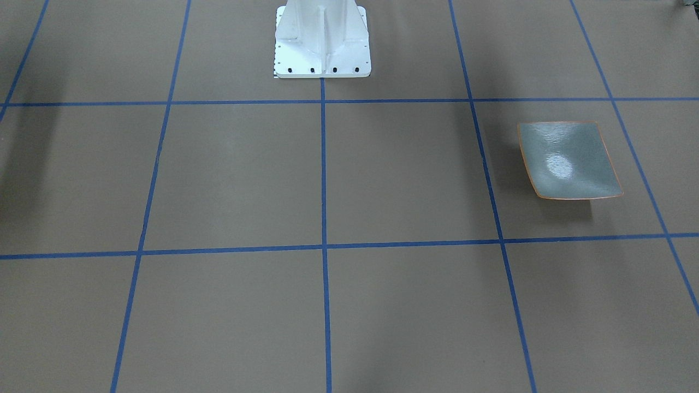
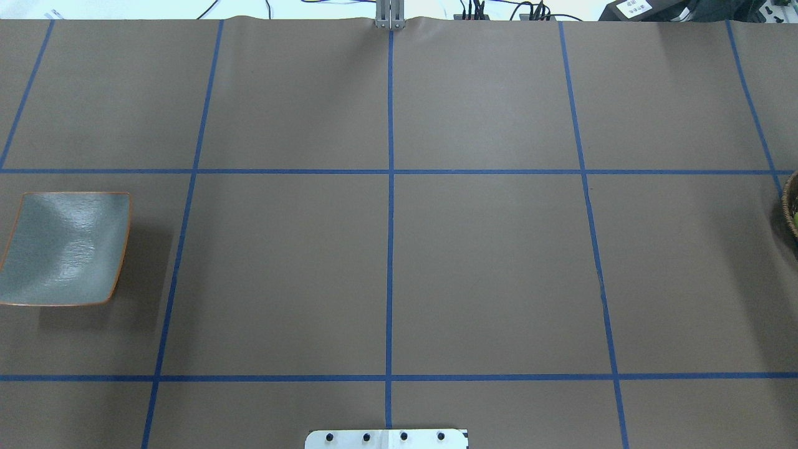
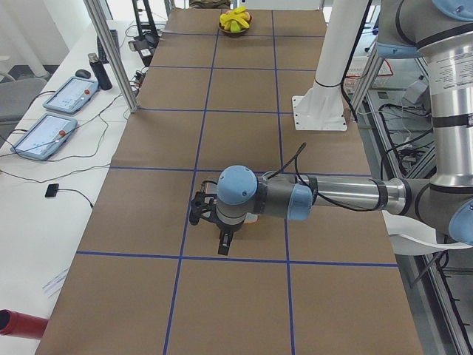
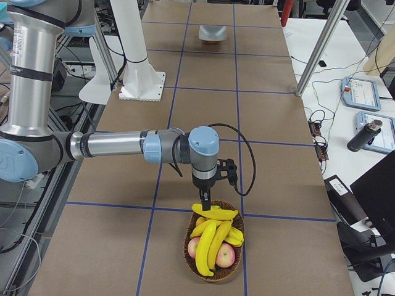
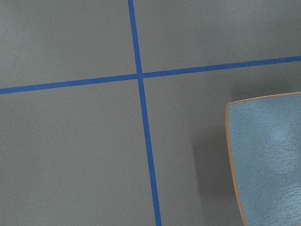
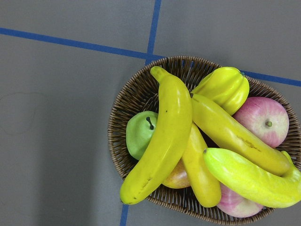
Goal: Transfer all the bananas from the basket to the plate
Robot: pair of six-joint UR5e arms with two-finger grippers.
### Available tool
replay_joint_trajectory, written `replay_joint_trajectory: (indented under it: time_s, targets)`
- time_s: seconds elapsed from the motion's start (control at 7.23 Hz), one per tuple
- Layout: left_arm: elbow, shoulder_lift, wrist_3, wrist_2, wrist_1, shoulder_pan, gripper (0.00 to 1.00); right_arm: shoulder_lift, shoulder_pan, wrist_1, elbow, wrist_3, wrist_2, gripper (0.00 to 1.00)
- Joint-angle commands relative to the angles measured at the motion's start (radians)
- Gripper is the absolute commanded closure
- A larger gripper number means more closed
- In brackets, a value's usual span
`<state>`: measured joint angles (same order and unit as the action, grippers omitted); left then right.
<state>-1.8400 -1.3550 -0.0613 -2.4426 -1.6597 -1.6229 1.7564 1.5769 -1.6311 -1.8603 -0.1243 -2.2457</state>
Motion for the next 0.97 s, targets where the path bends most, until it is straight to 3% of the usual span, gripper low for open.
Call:
replay_joint_trajectory:
  time_s: [0.0, 0.41, 0.83]
  targets:
    - [-0.010, -0.010, 0.002, 0.001, -0.009, 0.001, 0.00, 0.000, 0.000, 0.000, -0.011, 0.000, 0.000, 0.01]
    - [-0.018, -0.010, 0.011, -0.001, -0.159, -0.002, 0.00, 0.000, 0.000, 0.000, -0.014, 0.000, 0.015, 0.01]
    - [-0.015, -0.038, 0.012, -0.001, -0.161, 0.000, 0.00, -0.040, 0.000, 0.095, 0.010, 0.018, 0.005, 0.01]
